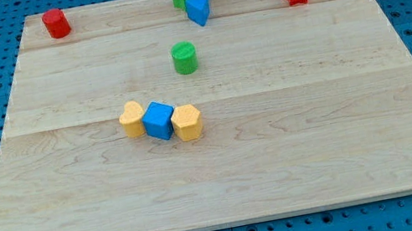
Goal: Move the red star towards left and down
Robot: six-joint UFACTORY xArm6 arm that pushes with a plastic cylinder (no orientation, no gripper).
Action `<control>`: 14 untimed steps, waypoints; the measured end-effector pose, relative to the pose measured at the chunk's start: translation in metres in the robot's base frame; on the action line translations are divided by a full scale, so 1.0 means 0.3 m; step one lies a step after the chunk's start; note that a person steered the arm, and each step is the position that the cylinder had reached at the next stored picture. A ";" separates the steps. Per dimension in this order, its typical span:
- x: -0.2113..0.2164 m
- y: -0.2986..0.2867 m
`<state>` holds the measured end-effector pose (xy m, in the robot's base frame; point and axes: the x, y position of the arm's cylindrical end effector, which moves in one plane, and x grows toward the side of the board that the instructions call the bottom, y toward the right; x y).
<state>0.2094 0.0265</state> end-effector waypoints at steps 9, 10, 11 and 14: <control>0.434 0.491; 0.303 0.721; 0.117 0.797; 0.028 0.177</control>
<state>0.2177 0.0796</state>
